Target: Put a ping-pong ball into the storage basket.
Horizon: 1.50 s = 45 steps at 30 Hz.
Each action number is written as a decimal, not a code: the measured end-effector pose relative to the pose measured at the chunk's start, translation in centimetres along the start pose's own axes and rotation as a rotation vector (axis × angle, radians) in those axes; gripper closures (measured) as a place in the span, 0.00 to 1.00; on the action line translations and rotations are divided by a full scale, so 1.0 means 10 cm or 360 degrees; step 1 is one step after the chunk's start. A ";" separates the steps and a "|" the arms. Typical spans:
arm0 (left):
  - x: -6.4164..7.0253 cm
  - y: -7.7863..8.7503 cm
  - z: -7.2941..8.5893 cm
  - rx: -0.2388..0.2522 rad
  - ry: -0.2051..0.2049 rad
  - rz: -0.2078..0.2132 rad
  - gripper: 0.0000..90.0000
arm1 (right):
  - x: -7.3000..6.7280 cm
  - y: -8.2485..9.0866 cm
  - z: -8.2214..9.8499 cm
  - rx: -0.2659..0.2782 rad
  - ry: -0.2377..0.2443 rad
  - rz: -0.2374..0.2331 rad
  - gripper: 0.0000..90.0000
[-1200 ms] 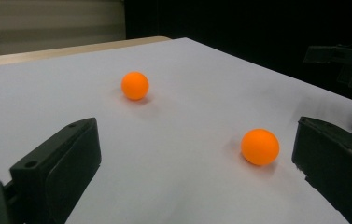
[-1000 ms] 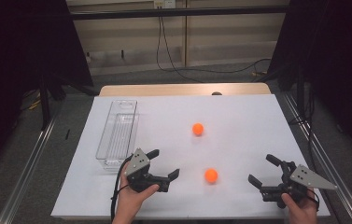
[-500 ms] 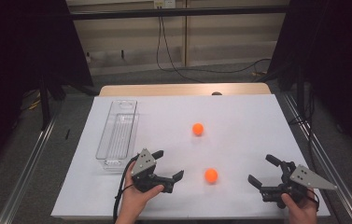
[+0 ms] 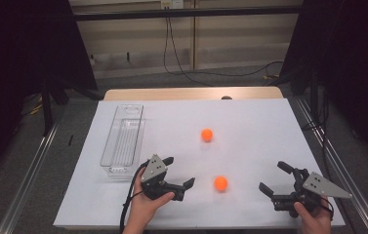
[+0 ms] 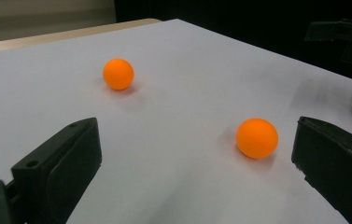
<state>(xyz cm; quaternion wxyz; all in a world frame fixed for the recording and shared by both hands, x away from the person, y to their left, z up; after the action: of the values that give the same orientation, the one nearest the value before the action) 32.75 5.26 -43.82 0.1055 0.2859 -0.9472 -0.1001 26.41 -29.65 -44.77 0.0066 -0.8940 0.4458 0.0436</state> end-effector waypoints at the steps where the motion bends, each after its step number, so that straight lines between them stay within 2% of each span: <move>1: 0.00 -0.01 0.00 -0.0004 -0.0002 0.0003 0.02 | 0.00 0.00 0.00 0.0000 0.0000 -0.0001 0.01; 45: 0.11 -0.23 0.05 -0.0086 -0.0021 0.0063 0.02 | 0.00 0.00 0.00 0.0003 0.0002 -0.0001 0.01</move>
<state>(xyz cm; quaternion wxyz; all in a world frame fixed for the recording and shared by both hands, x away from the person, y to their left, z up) 32.89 2.80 -44.70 0.1090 0.2633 -0.9503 -0.1254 26.39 -29.66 -44.75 0.0072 -0.8942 0.4456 0.0427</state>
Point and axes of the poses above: each handheld gripper's, and its own axes: y roughly backward along the jaws, z roughly out of its underside, x roughly to its right, the point moved 4 cm from there along -y, roughly forward along the jaws, and after that the axes turned 7 degrees about x, right-handed, at the moved point
